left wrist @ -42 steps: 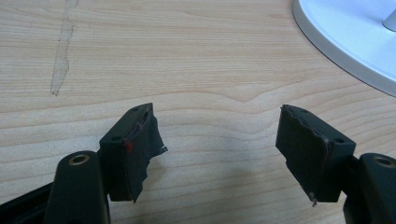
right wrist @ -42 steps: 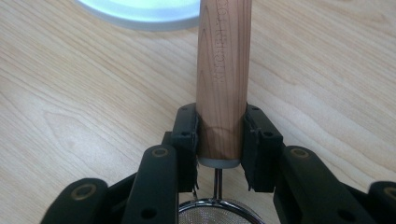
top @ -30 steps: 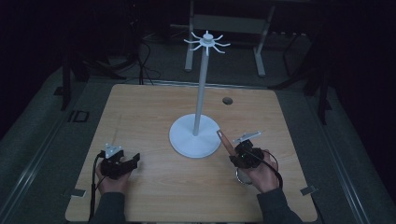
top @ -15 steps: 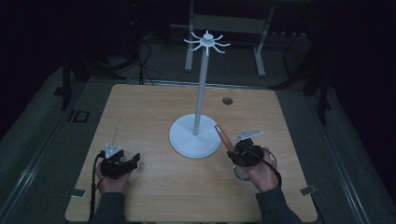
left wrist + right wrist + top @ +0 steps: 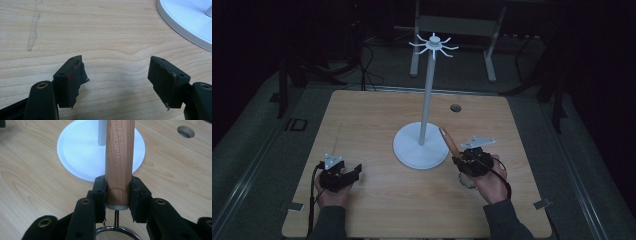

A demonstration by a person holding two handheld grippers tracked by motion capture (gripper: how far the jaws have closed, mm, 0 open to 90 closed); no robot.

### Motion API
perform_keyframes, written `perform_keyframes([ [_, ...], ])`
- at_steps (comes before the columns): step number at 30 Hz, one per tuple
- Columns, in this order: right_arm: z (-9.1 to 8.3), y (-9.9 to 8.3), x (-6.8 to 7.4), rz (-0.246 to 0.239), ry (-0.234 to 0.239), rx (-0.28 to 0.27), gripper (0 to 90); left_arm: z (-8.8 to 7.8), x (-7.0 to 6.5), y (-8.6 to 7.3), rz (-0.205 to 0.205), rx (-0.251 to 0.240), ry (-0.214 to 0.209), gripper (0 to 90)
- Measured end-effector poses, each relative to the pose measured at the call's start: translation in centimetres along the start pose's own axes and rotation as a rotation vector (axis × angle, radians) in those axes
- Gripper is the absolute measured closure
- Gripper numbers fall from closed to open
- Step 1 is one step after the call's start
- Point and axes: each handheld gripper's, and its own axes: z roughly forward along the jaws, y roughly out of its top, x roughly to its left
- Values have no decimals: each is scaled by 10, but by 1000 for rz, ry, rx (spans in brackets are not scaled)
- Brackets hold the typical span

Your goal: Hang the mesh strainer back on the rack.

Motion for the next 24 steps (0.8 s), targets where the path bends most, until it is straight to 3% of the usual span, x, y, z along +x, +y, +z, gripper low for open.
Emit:
perform_keyframes([
  [13,-7,7,4,-18,-10,-84,691,0,0,0,-1,0,-1,292],
  [24,-12,13,5,14,-9,-156,691,0,0,0,-2,-1,-2,292],
])
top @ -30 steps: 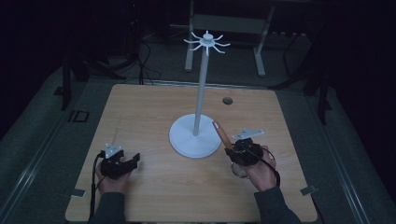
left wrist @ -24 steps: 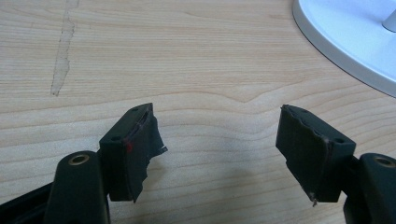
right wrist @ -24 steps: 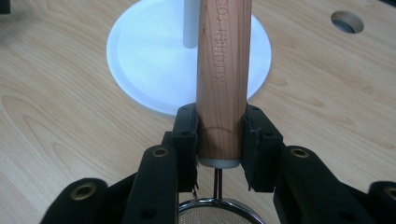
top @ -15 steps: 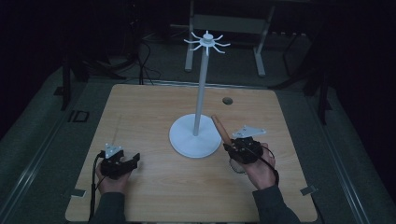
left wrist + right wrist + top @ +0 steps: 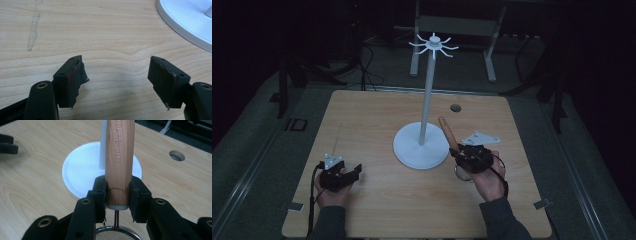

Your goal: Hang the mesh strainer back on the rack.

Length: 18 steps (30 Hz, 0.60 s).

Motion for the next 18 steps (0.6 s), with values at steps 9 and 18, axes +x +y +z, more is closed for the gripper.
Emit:
perform_keyframes([
  [9,-3,7,3,10,-2,-64,692,0,0,0,0,1,-1,292],
  [18,-5,14,5,4,6,-103,691,0,0,0,1,0,-1,292],
])
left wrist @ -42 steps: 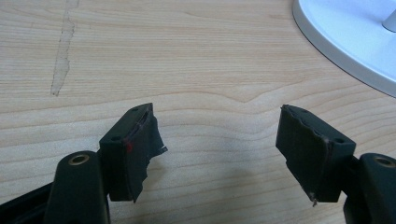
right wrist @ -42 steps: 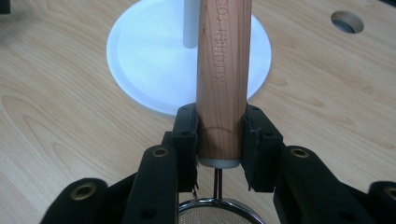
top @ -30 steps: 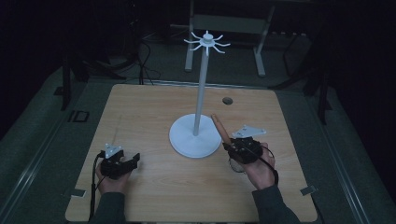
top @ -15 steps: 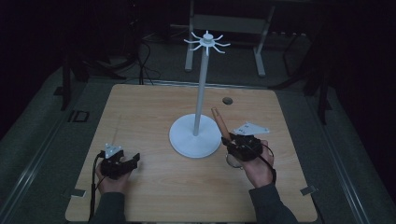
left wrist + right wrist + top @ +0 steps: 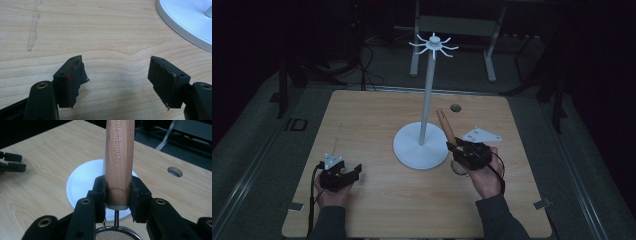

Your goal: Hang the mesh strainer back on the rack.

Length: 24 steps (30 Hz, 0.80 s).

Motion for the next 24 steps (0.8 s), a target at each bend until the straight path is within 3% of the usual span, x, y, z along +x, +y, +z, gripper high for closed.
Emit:
perform_keyframes([
  [24,-7,16,1,-18,4,-111,692,0,0,0,0,0,-2,292],
])
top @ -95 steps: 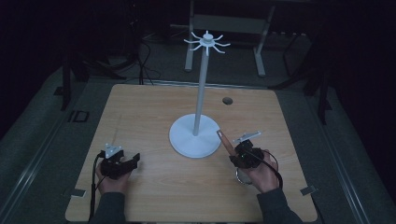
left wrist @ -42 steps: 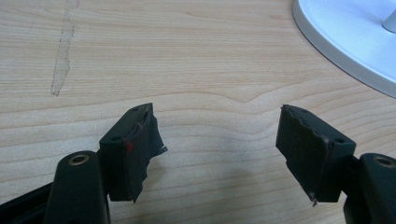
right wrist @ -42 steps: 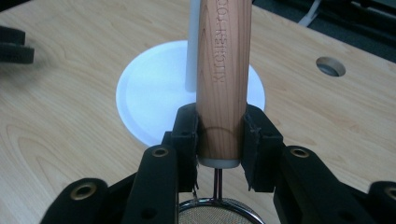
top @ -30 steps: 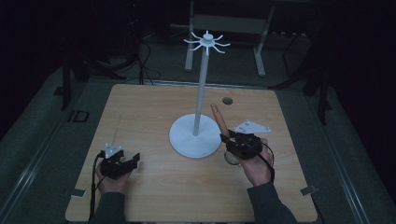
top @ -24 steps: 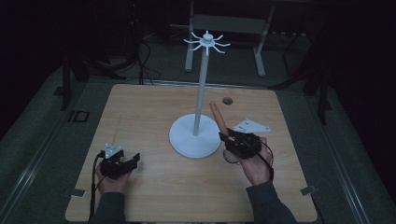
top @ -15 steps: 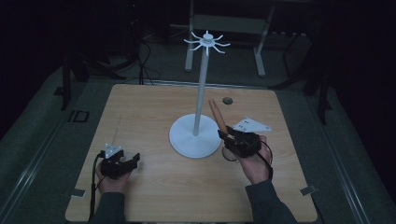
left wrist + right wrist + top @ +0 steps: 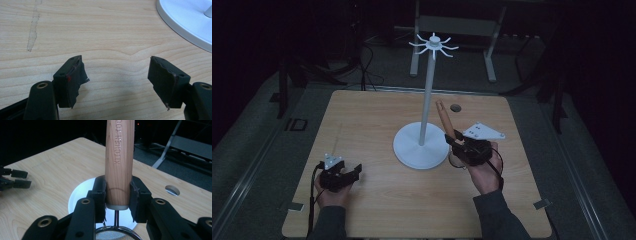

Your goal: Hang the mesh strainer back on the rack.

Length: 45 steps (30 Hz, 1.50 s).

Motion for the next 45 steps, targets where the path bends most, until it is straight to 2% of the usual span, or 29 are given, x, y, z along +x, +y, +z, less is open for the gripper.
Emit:
perform_keyframes([
  [5,-2,3,-2,13,14,-27,692,0,0,0,-1,-1,0,291],
  [16,-5,13,-5,10,18,-83,691,0,0,0,-1,-2,0,291],
  [45,-16,30,-15,72,72,-211,692,0,0,0,-1,-2,-1,291],
])
